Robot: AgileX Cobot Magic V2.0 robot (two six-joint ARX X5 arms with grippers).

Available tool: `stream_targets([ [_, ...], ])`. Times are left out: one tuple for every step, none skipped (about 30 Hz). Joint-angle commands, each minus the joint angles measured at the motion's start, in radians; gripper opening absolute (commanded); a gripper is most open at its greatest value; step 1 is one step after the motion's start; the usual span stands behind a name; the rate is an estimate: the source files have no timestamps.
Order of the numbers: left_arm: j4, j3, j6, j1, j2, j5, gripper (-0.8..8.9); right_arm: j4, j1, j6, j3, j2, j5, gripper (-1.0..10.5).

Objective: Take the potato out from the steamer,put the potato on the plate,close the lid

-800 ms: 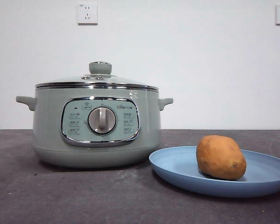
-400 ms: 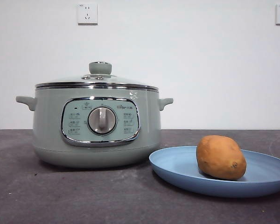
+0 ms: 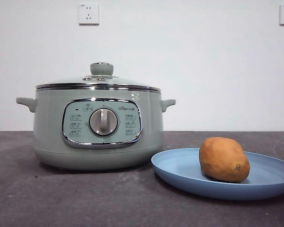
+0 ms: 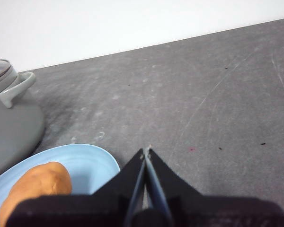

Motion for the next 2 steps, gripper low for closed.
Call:
stream_targets([
  [0.0, -0.015, -0.006, 0.003, -0.003, 0.0, -0.03, -0.007, 0.002, 0.009, -0.01, -0.003, 0.003, 0.0],
  [0.0, -0.015, -0.006, 0.003, -0.003, 0.0, -0.03, -0.006, 0.002, 0.009, -0.01, -0.003, 0.003, 0.0],
])
